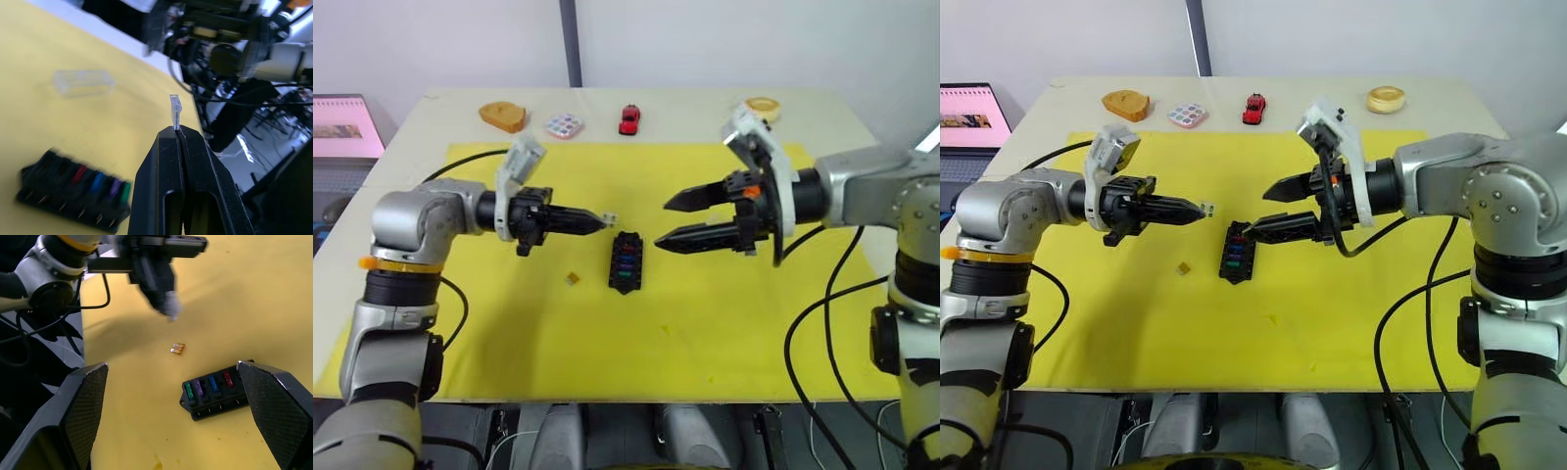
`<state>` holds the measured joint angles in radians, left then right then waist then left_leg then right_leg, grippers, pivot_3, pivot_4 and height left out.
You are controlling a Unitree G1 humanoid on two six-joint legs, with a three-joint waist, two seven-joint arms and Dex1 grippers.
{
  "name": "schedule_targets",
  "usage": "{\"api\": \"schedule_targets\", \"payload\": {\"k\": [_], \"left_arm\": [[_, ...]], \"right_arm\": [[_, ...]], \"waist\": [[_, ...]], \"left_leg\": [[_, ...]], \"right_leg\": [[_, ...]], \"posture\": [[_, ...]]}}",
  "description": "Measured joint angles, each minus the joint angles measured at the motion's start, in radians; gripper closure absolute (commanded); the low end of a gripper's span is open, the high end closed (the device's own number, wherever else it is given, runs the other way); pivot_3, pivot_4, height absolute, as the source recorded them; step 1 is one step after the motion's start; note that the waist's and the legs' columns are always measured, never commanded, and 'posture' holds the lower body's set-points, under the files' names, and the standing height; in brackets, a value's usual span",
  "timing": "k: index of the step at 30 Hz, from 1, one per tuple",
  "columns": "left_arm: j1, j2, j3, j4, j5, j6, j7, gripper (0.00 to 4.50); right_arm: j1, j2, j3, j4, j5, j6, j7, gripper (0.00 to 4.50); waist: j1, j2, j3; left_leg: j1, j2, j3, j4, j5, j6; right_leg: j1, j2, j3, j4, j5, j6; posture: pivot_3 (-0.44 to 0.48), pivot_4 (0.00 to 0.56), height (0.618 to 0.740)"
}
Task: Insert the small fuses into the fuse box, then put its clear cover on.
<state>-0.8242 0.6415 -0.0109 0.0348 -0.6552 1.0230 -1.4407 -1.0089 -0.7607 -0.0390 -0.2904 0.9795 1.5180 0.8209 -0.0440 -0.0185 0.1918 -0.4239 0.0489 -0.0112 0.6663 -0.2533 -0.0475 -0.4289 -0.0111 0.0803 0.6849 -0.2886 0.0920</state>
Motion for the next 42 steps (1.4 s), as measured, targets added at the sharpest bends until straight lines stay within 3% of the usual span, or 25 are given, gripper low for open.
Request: {"api": "schedule_targets", "payload": {"k": [5, 8, 10, 36, 39, 42], "left_arm": [[-0.004, -0.017, 0.001, -0.054, -0.057, 0.012, 0.035, 4.47], [-0.007, -0.023, -0.001, -0.067, -0.080, 0.012, 0.052, 4.50], [-0.008, -0.023, -0.002, -0.076, -0.091, 0.011, 0.056, 4.50], [-0.013, -0.021, -0.020, -0.075, -0.099, -0.030, 0.069, 4.50], [-0.013, -0.021, -0.021, -0.075, -0.099, -0.030, 0.070, 4.50], [-0.013, -0.021, -0.021, -0.075, -0.099, -0.031, 0.070, 4.50]], "right_arm": [[-0.037, 0.036, -0.015, 0.018, 0.027, 0.037, -0.027, 0.00], [-0.041, 0.052, -0.015, 0.018, 0.032, 0.049, -0.043, 0.83], [-0.045, 0.068, -0.016, 0.018, 0.046, 0.058, -0.052, 1.71], [-0.082, 0.113, -0.016, 0.039, 0.097, 0.084, -0.105, 1.71], [-0.093, 0.114, -0.016, 0.041, 0.103, 0.088, -0.109, 2.52], [-0.098, 0.114, -0.016, 0.041, 0.105, 0.088, -0.110, 4.04]], "waist": [[0.000, 0.000, 0.000], [0.000, 0.000, 0.000], [0.000, 0.000, 0.000], [0.000, 0.000, 0.000], [-0.001, 0.000, 0.000], [0.000, 0.000, 0.000]], "left_leg": [[0.000, 0.000, 0.000, 0.000, 0.000, 0.000], [0.000, 0.000, 0.000, 0.000, 0.000, 0.000], [0.000, 0.000, 0.000, 0.000, 0.000, 0.000], [0.000, 0.000, 0.000, 0.000, 0.000, 0.000], [0.000, 0.000, 0.000, 0.000, 0.000, 0.000], [0.000, 0.000, 0.000, 0.000, 0.000, 0.000]], "right_leg": [[0.000, 0.000, 0.000, 0.000, 0.000, 0.000], [0.000, 0.000, 0.000, 0.000, 0.000, 0.000], [0.000, 0.000, 0.000, 0.000, 0.000, 0.000], [0.000, 0.000, 0.000, -0.001, 0.000, 0.000], [0.000, 0.000, 0.000, -0.001, 0.000, 0.000], [0.000, 0.000, 0.000, -0.001, 0.000, 0.000]], "posture": [[0.000, 0.150, 0.740], [0.000, 0.150, 0.740], [0.000, 0.150, 0.740], [0.000, 0.150, 0.740], [0.000, 0.150, 0.740], [0.000, 0.150, 0.740]]}}
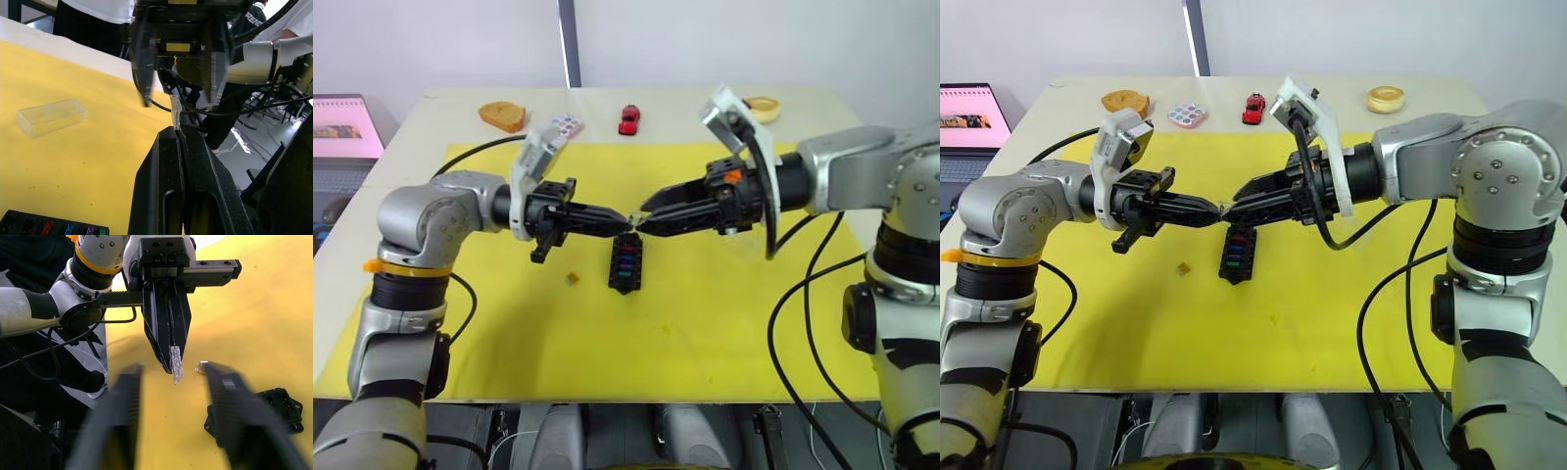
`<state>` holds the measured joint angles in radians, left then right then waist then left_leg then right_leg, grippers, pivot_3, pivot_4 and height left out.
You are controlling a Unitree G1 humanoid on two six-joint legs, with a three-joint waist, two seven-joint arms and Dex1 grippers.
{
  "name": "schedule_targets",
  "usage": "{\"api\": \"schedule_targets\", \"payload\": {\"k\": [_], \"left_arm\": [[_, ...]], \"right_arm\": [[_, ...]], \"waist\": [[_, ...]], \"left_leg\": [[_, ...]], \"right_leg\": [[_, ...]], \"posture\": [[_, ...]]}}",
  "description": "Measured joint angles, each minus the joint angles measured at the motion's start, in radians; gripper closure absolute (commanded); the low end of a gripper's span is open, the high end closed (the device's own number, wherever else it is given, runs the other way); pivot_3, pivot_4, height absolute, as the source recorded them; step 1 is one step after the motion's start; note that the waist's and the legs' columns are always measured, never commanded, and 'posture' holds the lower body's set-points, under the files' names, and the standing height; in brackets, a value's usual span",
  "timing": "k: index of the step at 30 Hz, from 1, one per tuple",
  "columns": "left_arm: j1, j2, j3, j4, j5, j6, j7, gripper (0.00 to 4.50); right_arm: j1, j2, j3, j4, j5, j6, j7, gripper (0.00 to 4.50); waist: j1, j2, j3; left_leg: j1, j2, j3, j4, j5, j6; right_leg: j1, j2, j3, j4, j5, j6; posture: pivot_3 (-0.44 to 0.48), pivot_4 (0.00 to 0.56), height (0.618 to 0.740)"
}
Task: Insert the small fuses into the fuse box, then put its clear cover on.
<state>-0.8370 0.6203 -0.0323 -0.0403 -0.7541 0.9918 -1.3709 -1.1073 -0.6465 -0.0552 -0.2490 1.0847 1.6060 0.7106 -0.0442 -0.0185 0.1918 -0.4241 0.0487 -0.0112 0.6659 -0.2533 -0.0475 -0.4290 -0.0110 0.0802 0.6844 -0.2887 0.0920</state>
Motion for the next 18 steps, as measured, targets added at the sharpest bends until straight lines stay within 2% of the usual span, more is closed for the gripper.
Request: {"api": "schedule_targets", "payload": {"k": [1, 11, 14, 16, 18], "left_arm": [[0.000, 0.000, 0.000, 0.000, 0.000, 0.000, 0.000, 4.50], [0.000, 0.000, 0.000, 0.000, -0.001, -0.001, 0.007, 4.50], [0.001, 0.013, -0.015, 0.000, 0.011, -0.020, 0.004, 3.63], [0.005, 0.035, -0.040, 0.000, 0.040, -0.059, -0.006, 2.59], [0.021, 0.081, -0.085, 0.015, 0.110, -0.145, -0.032, 1.56]], "right_arm": [[0.000, 0.000, 0.000, 0.001, 0.000, 0.000, 0.000, 4.48], [0.000, 0.000, 0.000, 0.009, 0.000, 0.000, -0.004, 4.48], [0.000, -0.003, 0.011, 0.007, -0.003, -0.005, -0.001, 4.50], [0.000, -0.018, 0.047, -0.001, -0.022, -0.032, 0.007, 4.50], [-0.007, -0.082, 0.148, -0.030, -0.094, -0.094, 0.032, 4.50]], "waist": [[0.000, 0.000, 0.000], [0.000, 0.000, 0.000], [-0.001, 0.000, 0.000], [-0.001, 0.000, 0.000], [-0.001, 0.000, 0.000]], "left_leg": [[0.000, 0.000, 0.000, 0.000, 0.000, 0.000], [0.000, 0.000, 0.000, 0.000, 0.000, 0.000], [0.000, 0.000, 0.000, 0.000, 0.000, 0.000], [0.000, 0.000, 0.000, 0.000, 0.000, 0.000], [0.000, 0.000, 0.000, -0.001, 0.000, 0.000]], "right_leg": [[0.000, 0.000, 0.000, 0.000, 0.000, 0.000], [0.000, 0.000, 0.000, 0.000, 0.000, 0.000], [0.000, 0.000, 0.000, 0.000, 0.000, 0.000], [0.000, 0.000, 0.000, 0.000, 0.000, 0.000], [0.000, 0.000, 0.000, -0.001, 0.000, 0.000]], "posture": [[0.000, 0.150, 0.740], [0.000, 0.150, 0.740], [0.000, 0.150, 0.740], [0.000, 0.150, 0.740], [0.000, 0.150, 0.740]]}}
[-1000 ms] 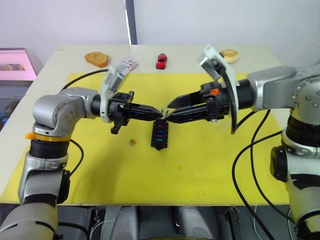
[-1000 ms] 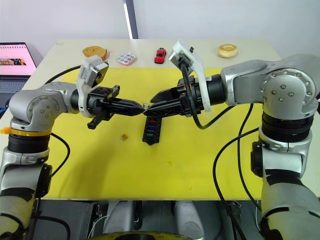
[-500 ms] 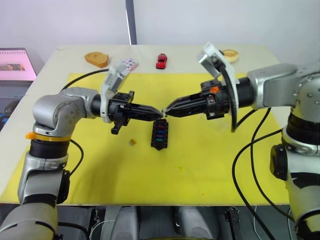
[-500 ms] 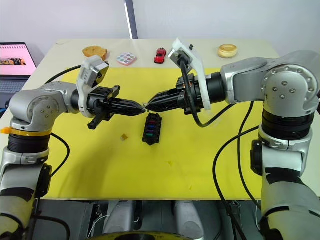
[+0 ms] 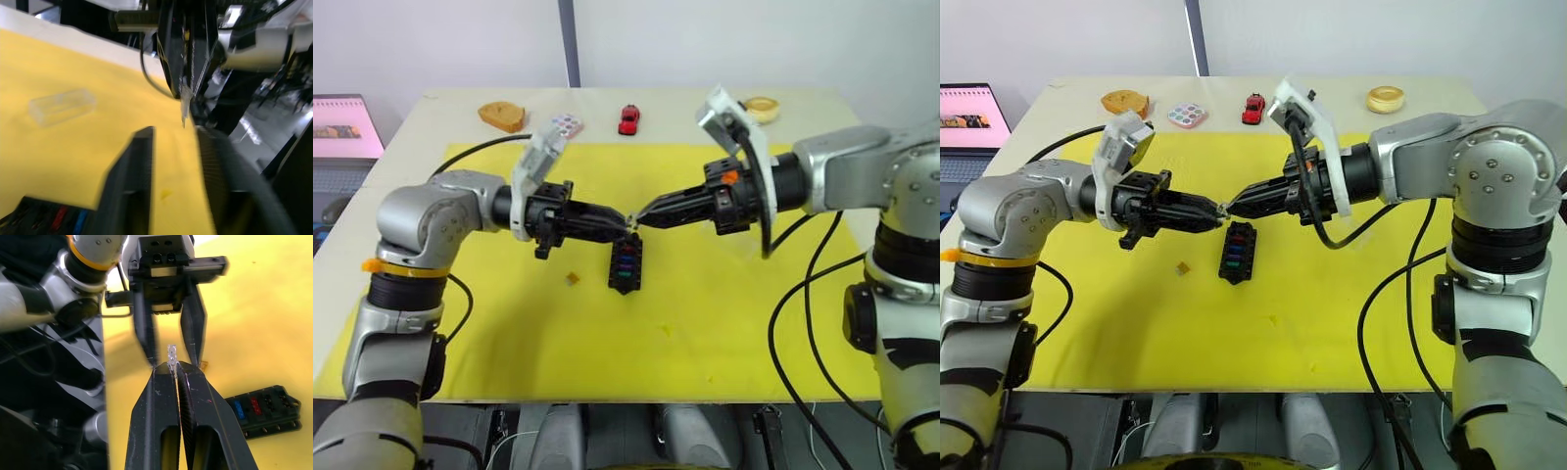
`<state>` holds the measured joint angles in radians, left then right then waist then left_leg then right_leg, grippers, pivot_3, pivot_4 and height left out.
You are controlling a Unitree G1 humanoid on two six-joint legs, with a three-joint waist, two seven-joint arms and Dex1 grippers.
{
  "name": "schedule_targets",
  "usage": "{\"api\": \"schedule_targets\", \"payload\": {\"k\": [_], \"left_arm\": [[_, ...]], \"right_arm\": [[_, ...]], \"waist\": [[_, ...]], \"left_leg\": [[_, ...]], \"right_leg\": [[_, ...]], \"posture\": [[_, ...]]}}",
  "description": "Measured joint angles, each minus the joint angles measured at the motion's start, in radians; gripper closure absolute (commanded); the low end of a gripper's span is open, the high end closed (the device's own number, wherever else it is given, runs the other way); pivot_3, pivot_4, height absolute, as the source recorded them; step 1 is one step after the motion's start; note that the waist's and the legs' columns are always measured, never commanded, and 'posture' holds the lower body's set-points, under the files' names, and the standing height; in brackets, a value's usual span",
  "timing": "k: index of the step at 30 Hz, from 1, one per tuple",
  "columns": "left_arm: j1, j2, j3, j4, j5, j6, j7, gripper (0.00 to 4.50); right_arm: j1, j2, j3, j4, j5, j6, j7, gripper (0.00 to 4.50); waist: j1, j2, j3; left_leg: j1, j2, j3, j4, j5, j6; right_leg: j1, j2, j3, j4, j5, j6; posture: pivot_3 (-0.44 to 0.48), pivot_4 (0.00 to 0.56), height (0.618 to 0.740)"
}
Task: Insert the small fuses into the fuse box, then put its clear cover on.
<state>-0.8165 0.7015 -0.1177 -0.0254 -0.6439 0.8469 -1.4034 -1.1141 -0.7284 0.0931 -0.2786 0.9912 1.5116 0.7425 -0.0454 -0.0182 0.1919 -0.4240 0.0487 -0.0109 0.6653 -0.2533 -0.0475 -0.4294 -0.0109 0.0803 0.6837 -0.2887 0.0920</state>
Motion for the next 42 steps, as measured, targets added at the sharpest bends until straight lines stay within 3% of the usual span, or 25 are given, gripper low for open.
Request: {"api": "schedule_targets", "payload": {"k": [3, 7, 15, 23, 42], "left_arm": [[0.023, 0.047, -0.060, 0.099, 0.121, -0.158, -0.038, 0.02], [0.023, 0.039, -0.112, 0.229, 0.256, -0.356, -0.062, 0.02], [0.029, -0.026, -0.138, 0.324, 0.360, -0.553, -0.069, 0.02], [0.029, -0.074, -0.139, 0.339, 0.393, -0.592, -0.058, 0.02], [0.030, -0.082, -0.138, 0.358, 0.415, -0.599, -0.054, 0.02]], "right_arm": [[-0.030, -0.065, 0.180, 0.005, -0.166, -0.148, 0.052, 4.50], [-0.061, -0.057, 0.375, 0.068, -0.352, -0.333, 0.143, 4.50], [-0.066, 0.031, 0.523, 0.224, -0.597, -0.557, 0.246, 4.50], [-0.054, 0.076, 0.530, 0.281, -0.692, -0.590, 0.301, 4.50], [0.001, 0.115, 0.510, 0.278, -0.746, -0.560, 0.320, 4.50]], "waist": [[-0.002, 0.000, 0.000], [0.001, 0.000, 0.000], [0.003, 0.000, 0.000], [0.001, 0.000, 0.000], [0.001, 0.000, 0.000]], "left_leg": [[0.000, 0.000, 0.001, 0.000, 0.000, 0.000], [-0.001, 0.000, 0.001, 0.000, 0.000, 0.000], [-0.003, 0.000, 0.001, 0.000, 0.000, 0.000], [-0.003, 0.000, 0.001, 0.000, 0.000, 0.000], [-0.003, 0.000, 0.001, 0.000, 0.000, 0.000]], "right_leg": [[-0.001, 0.000, 0.000, 0.000, 0.000, 0.000], [-0.002, 0.000, 0.001, -0.001, 0.000, 0.000], [-0.003, 0.000, 0.000, 0.000, 0.000, 0.000], [-0.003, 0.000, 0.000, 0.001, 0.000, 0.000], [-0.003, 0.000, 0.000, 0.001, 0.000, 0.000]], "posture": [[0.000, 0.150, 0.740], [0.000, 0.150, 0.740], [0.000, 0.150, 0.740], [0.000, 0.150, 0.740], [0.000, 0.150, 0.740]]}}
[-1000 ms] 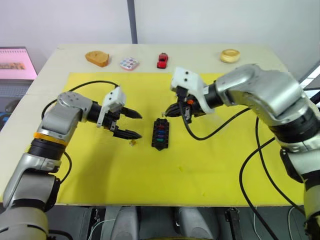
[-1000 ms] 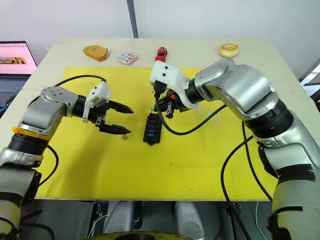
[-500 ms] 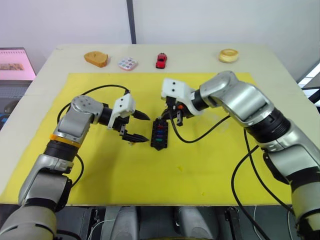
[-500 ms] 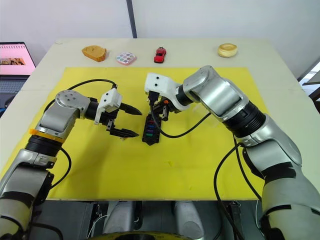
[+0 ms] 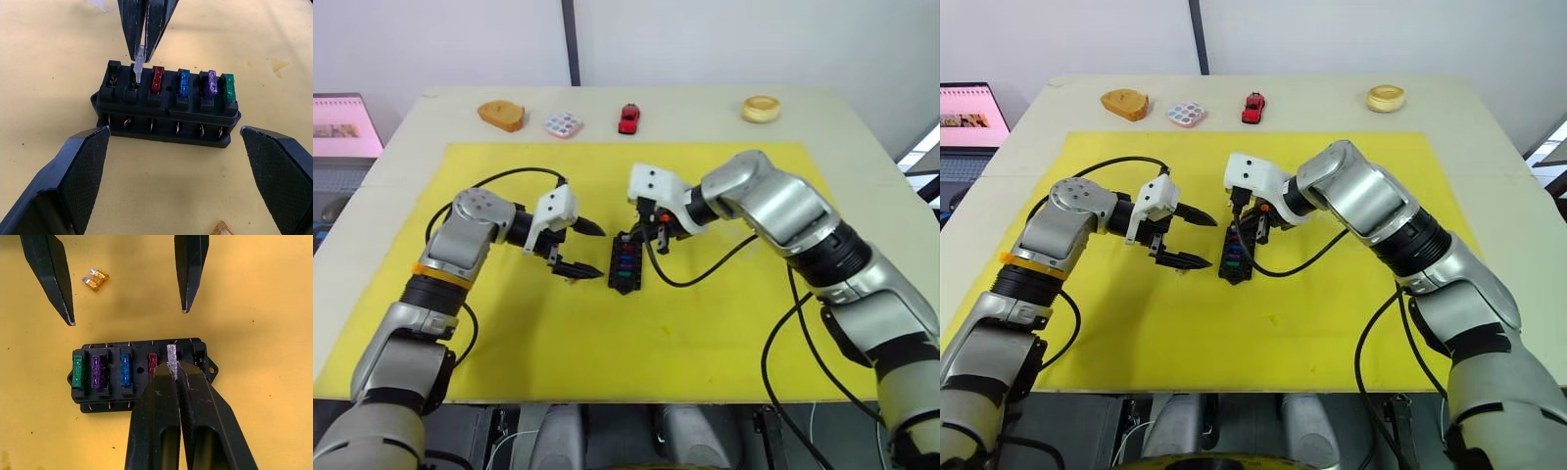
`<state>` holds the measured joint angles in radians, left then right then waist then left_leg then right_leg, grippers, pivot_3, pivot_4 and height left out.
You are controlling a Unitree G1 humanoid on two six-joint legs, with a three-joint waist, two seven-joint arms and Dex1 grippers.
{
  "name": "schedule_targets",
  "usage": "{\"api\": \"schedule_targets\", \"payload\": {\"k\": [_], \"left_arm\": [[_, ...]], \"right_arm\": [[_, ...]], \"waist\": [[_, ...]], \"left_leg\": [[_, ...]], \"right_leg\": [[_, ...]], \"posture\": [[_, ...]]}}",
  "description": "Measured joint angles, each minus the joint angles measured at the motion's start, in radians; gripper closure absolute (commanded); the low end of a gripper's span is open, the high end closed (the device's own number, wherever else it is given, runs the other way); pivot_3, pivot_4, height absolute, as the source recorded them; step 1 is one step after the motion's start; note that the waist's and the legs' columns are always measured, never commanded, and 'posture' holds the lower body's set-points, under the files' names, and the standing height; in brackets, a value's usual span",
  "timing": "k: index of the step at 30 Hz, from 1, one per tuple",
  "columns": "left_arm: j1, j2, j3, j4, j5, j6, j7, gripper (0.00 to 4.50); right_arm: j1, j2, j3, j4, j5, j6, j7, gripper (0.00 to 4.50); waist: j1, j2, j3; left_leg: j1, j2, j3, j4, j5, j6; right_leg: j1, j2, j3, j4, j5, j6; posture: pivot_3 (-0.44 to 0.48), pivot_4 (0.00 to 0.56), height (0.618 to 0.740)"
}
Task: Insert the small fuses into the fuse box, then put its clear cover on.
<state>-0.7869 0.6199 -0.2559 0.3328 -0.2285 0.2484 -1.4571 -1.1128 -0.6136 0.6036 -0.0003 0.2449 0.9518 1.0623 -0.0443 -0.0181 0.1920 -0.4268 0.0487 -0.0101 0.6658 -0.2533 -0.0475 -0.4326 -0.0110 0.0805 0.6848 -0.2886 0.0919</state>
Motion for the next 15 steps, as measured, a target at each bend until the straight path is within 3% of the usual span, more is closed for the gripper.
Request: {"api": "schedule_targets", "payload": {"k": [15], "left_arm": [[0.010, 0.000, 0.000, -0.003, 0.000, 0.003, 0.003, 0.02]], "right_arm": [[0.000, 0.017, 0.000, 0.006, -0.050, -0.023, 0.011, 4.50]], "waist": [[0.000, 0.000, 0.000]], "left_leg": [[0.000, 0.000, 0.000, 0.000, 0.000, 0.000]], "right_leg": [[0.000, 0.000, 0.000, 0.000, 0.000, 0.000]], "posture": [[0.000, 0.150, 0.740]]}}
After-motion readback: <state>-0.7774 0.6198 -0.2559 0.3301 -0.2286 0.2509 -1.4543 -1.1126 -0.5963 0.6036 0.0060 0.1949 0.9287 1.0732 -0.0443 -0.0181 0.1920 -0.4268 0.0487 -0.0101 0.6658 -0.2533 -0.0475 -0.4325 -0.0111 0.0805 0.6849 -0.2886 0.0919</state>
